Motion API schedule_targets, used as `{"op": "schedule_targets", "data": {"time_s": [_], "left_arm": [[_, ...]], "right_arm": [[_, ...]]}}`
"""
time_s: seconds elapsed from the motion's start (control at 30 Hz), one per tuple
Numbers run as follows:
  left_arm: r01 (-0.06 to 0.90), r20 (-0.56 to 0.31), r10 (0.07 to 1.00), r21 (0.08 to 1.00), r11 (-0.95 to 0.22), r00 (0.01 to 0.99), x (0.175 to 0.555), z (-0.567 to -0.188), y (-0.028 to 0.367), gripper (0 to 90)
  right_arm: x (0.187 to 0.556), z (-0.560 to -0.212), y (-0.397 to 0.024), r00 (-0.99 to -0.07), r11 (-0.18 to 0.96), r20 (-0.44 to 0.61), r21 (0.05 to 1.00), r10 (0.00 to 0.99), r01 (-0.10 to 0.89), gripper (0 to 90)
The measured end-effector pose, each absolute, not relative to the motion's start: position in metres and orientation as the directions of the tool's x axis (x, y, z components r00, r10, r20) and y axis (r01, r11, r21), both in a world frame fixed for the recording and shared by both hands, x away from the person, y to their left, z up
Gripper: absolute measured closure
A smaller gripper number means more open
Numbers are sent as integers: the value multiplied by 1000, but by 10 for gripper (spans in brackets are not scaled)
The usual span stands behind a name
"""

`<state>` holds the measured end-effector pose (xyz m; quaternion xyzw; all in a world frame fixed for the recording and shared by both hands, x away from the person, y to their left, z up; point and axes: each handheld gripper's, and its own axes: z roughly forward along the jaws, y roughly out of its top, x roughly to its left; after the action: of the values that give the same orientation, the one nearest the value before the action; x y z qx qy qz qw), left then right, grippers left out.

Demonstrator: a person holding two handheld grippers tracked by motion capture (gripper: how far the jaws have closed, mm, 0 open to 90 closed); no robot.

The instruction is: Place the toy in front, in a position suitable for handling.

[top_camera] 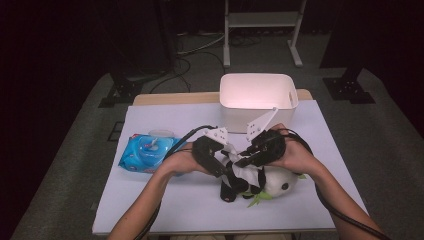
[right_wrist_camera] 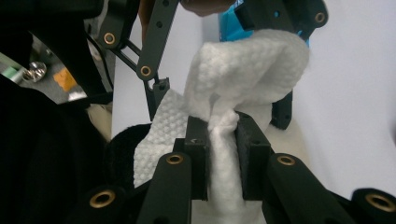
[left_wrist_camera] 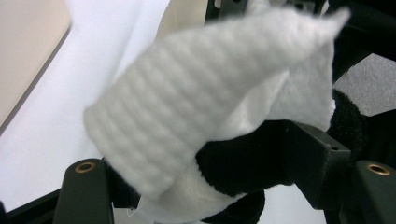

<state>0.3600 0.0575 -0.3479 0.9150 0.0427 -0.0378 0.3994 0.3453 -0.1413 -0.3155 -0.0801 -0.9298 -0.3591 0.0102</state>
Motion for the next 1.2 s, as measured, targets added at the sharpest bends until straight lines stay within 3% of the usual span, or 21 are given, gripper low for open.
{"op": "schedule_targets", "data": {"time_s": [0.5, 0.9, 1.2], "left_arm": [[141, -141, 51, 749, -647, 989, 364, -346, 65, 310], [143, -141, 55, 743, -654, 988, 365, -349, 65, 322], [142, -145, 50, 738, -660, 988, 361, -348, 65, 322]], "right_arm": [[341, -316, -157, -983, 721, 59, 672, 173, 167, 767], [323, -321, -152, -990, 702, 104, 698, 98, 143, 767], [334, -318, -167, -984, 707, 85, 686, 159, 173, 766]]}}
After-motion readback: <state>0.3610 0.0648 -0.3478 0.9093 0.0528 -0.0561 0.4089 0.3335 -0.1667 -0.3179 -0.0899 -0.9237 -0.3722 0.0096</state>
